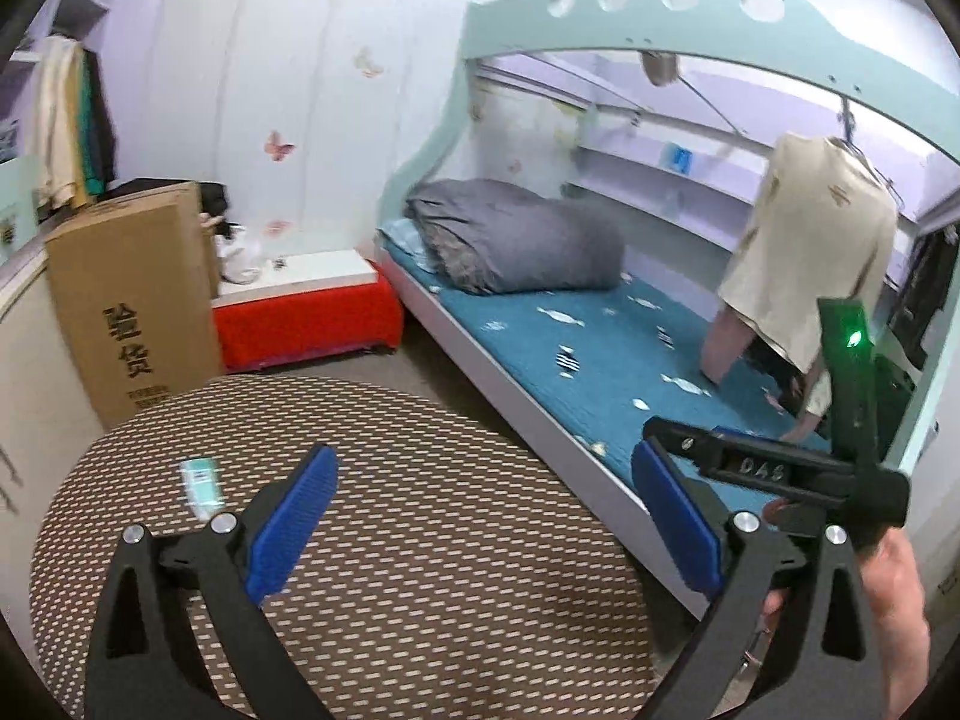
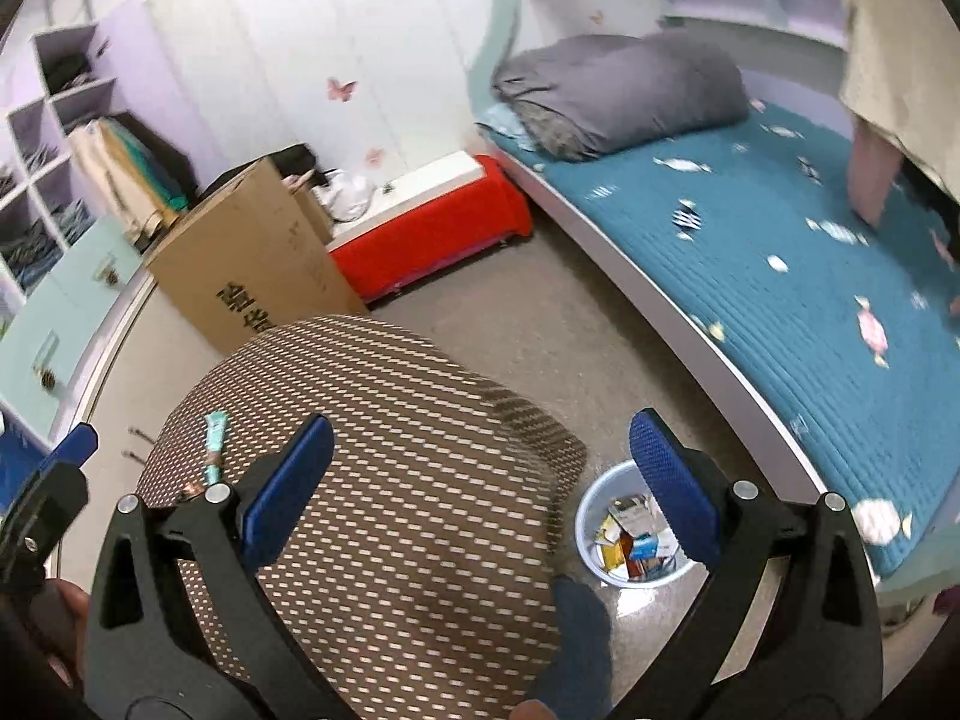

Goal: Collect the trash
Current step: 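Move both tools back over the table, then grasp dark snack wrapper with left tool while right tool grasps teal toothpaste tube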

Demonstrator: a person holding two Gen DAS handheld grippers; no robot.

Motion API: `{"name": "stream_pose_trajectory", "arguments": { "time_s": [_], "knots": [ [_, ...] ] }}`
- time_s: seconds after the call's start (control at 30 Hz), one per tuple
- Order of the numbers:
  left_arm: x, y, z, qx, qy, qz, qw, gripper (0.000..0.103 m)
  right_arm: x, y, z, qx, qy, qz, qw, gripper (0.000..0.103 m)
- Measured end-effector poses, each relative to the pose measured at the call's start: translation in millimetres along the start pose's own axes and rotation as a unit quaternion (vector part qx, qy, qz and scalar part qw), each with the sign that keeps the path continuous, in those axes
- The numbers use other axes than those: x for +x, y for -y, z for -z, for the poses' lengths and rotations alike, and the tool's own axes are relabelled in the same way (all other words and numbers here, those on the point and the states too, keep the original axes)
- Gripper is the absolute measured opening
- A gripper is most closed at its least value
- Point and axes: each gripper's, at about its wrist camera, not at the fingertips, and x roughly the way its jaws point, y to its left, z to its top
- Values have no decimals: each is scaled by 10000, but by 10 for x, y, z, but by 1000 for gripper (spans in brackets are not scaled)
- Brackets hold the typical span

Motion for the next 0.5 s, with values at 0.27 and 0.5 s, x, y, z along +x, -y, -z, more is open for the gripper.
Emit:
{"name": "stream_pose_trajectory", "arguments": {
  "time_s": [0.27, 0.5],
  "knots": [
    [-229, -824, 150, -573, 67, -795, 9952, 97, 279, -835, -54, -643, -131, -372, 9972, 97],
    [-280, -1433, 310, -795, 3, -1397, 9870, 97, 694, -1496, 10, -1132, -445, -650, 9904, 97]
  ]
}}
